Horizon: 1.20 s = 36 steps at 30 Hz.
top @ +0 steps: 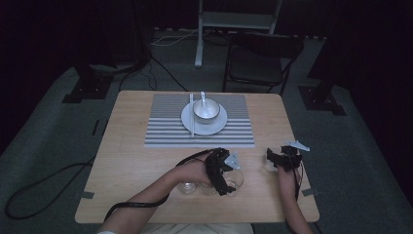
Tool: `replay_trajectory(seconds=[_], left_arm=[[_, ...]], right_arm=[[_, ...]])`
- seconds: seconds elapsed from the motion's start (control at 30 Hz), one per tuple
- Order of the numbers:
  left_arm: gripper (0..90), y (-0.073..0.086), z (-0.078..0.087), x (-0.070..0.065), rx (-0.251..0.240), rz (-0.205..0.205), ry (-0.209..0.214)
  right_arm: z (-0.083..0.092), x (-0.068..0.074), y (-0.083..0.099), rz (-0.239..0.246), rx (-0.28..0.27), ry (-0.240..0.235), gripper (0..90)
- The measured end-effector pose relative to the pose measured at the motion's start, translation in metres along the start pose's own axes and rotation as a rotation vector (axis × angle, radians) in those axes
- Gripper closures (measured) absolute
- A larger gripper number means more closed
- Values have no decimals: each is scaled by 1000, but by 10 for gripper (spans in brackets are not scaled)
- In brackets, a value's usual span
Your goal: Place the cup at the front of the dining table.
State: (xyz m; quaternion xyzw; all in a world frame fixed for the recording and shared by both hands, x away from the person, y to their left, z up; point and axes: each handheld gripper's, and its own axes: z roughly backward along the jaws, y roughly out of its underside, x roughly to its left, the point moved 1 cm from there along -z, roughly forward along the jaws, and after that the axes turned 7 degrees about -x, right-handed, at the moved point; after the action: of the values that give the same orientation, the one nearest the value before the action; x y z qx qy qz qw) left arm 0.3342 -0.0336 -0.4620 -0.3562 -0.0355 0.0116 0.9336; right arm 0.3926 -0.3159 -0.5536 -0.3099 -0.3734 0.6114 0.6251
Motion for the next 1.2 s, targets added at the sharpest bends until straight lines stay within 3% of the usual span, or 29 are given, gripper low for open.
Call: replay_trajectory(seconds=[0.33, 0.43, 0.47, 0.63, 0.87, 1.1, 1.2], left_arm=[[59, 0, -19, -3, 74, -7, -7], [171, -1, -20, -3, 77, -9, -2], [171, -1, -21, -4, 84, -24, 2], [182, -3, -22, -5, 116, -20, -1], [183, -5, -22, -5, 121, -16, -4], [185, -6, -21, -5, 115, -21, -37], [185, -6, -19, -2, 100, 2, -34]], right_arm=[[0, 0, 0, -1, 1, -1, 130], [0, 0, 0, -1, 2, 0, 130], [0, 0, 0, -1, 2, 0, 130], [0, 0, 0, -1, 2, 0, 130], [0, 0, 0, -3, 2, 0, 130], [0, 0, 0, -2, 0, -1, 130], [0, -1, 0, -3, -2, -3, 130]])
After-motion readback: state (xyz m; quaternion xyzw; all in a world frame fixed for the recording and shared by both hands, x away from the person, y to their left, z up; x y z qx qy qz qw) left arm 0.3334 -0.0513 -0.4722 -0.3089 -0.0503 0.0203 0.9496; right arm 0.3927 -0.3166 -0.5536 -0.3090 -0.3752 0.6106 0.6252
